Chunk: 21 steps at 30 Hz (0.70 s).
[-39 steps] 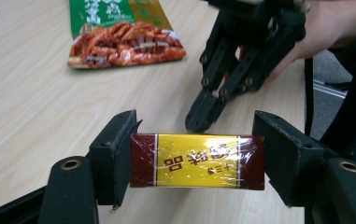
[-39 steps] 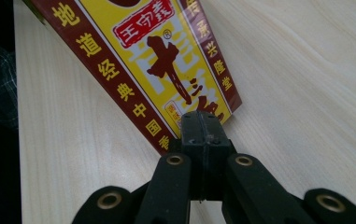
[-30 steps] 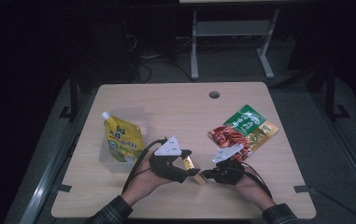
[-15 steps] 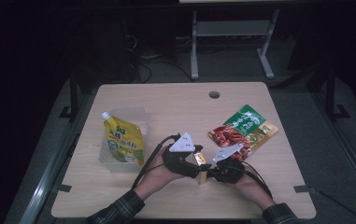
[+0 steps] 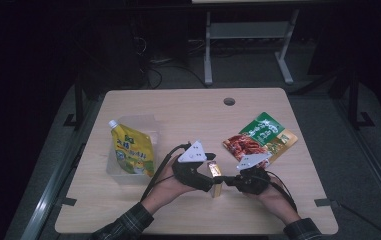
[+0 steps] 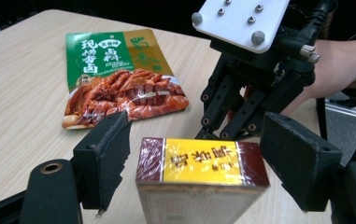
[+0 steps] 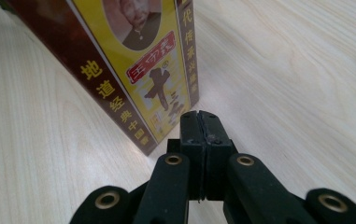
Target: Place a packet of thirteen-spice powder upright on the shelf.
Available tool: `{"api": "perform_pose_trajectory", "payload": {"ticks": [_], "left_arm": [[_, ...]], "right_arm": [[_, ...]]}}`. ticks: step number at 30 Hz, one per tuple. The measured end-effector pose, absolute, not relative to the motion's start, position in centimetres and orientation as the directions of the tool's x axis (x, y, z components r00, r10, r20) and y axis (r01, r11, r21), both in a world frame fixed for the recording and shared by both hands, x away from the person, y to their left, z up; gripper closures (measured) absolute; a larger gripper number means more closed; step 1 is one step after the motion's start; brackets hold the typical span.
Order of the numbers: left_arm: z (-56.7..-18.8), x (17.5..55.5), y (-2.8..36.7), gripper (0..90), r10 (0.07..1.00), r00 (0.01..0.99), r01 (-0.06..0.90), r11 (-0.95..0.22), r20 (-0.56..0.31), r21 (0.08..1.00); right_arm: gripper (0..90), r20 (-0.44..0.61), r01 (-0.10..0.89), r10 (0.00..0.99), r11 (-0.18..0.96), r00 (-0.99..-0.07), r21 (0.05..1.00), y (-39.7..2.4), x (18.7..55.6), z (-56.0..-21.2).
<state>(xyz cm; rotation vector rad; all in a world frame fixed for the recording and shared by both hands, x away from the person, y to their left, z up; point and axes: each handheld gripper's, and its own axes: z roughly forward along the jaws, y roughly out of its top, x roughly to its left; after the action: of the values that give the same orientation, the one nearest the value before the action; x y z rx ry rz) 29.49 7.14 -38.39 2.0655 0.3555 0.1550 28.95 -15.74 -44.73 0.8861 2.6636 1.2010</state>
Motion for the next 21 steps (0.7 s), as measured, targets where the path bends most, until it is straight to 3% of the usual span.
{"api": "perform_pose_trajectory", "payload": {"ticks": [11, 21], "left_arm": [[-37.6, 28.5, 9.8, 20.8, 0.335, 0.94, 0.219, -0.459, -0.061, 0.861], [-40.5, 27.1, 13.8, 20.2, 0.393, 0.913, 0.309, -0.488, -0.11, 0.817]], "right_arm": [[89.9, 0.162, 0.486, 0.533, 0.548, -0.83, 0.681, -16.4, 26.7, -44.3], [89.9, 0.164, 0.466, 0.489, 0.6, -0.857, 0.65, -14.2, 25.5, -45.0]]}}
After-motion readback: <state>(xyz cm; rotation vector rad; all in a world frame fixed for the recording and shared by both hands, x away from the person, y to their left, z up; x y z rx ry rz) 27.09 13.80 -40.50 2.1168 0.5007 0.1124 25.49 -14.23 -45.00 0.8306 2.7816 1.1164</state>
